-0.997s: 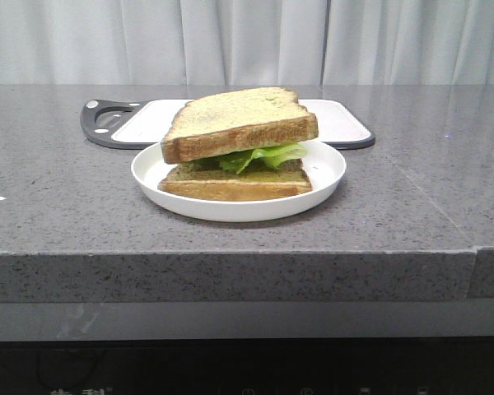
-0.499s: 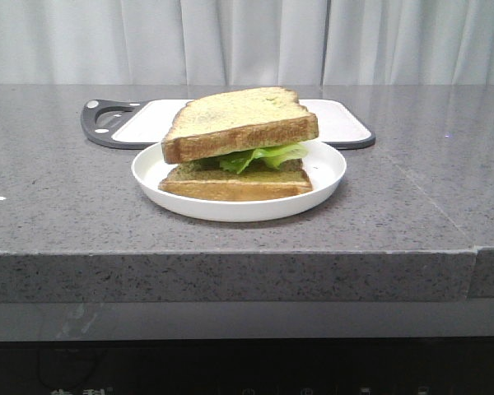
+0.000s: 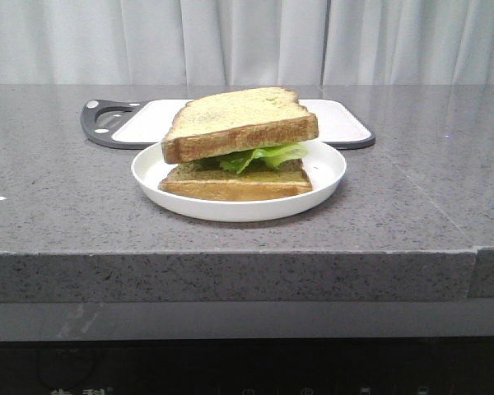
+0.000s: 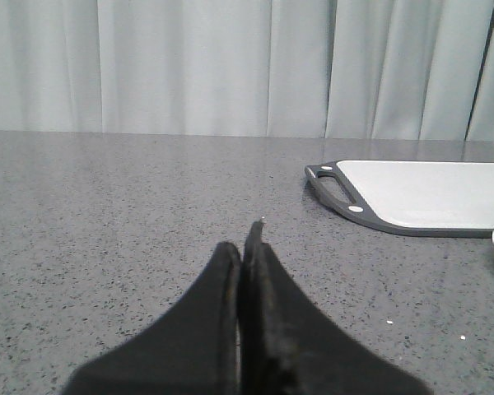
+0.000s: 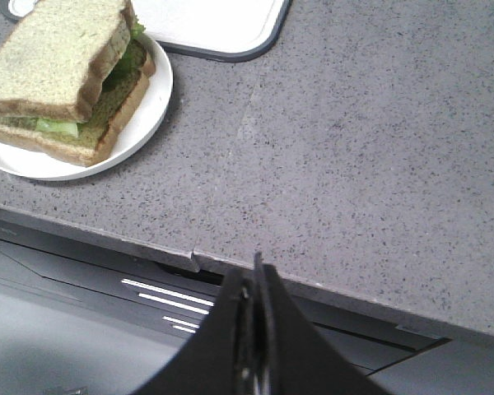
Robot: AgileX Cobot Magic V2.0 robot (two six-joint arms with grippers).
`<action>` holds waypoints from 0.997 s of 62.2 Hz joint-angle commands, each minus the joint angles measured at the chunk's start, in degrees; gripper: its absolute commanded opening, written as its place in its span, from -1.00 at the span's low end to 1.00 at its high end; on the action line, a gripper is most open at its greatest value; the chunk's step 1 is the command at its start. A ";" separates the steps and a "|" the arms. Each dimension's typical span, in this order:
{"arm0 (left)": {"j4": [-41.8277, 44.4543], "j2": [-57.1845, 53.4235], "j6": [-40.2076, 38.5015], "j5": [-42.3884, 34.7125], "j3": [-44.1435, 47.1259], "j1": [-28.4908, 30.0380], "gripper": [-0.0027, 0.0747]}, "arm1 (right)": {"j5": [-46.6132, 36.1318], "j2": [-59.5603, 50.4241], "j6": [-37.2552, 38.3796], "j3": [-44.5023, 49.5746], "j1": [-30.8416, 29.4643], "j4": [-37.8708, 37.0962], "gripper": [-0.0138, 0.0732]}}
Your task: Left arm grabs bread, right arm adds lettuce
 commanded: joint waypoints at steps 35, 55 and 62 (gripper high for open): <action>-0.41 -1.17 -0.37 -5.33 0.30 0.13 -0.98 | -5.47 -0.47 -0.61 -0.62 -0.06 -1.59 -0.95; -0.41 -1.07 -0.37 -5.33 0.30 0.13 -0.98 | -33.91 -18.05 -1.29 23.45 -3.93 -1.81 -0.95; -0.41 -1.07 -0.37 -5.33 0.30 0.13 -0.98 | -40.98 -23.91 -1.29 32.31 -5.65 -1.59 -0.95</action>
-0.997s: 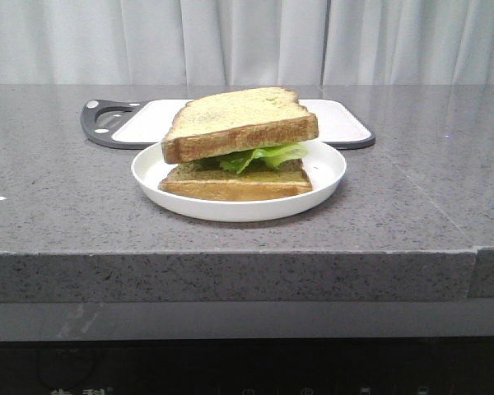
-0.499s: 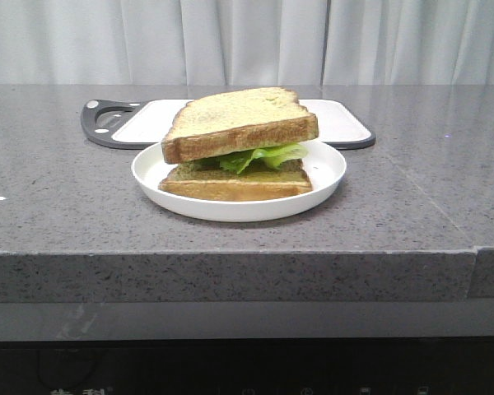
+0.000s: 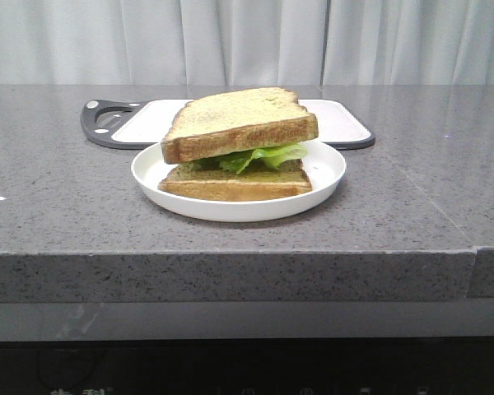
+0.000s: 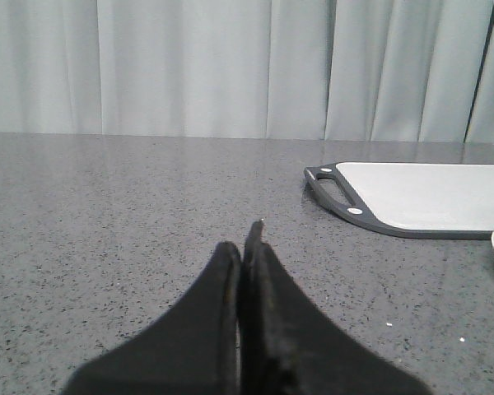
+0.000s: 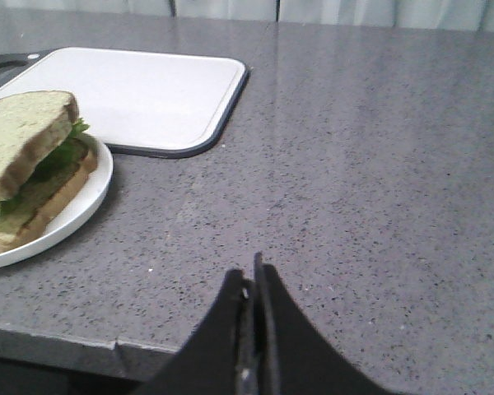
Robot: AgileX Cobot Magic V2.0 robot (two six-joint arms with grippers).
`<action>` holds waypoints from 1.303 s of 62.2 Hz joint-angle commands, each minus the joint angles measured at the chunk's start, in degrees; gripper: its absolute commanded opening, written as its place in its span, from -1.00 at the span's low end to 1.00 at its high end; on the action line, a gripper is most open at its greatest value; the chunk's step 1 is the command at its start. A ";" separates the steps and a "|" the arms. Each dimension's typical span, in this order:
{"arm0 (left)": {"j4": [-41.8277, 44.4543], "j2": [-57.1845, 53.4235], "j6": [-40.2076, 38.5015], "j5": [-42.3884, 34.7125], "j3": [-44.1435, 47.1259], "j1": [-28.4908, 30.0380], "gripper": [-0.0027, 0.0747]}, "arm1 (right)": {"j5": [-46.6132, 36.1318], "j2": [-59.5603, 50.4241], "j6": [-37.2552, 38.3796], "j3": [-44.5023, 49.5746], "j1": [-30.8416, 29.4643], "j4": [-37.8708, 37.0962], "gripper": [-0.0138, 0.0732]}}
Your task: Left arm grabs bread, right arm adds lettuce
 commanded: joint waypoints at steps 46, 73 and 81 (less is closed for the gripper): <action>-0.41 -0.99 -0.37 -5.06 0.30 0.13 -0.98 | -25.00 -12.31 -0.70 19.91 -1.26 0.86 -0.95; -0.41 -0.99 -0.37 -5.06 0.30 0.13 -0.98 | -26.46 -12.31 3.18 19.91 -1.26 -2.53 -0.95; -0.41 -0.99 -0.37 -5.06 0.30 0.13 -0.98 | -26.36 -12.31 3.18 19.91 -1.26 -2.56 -0.95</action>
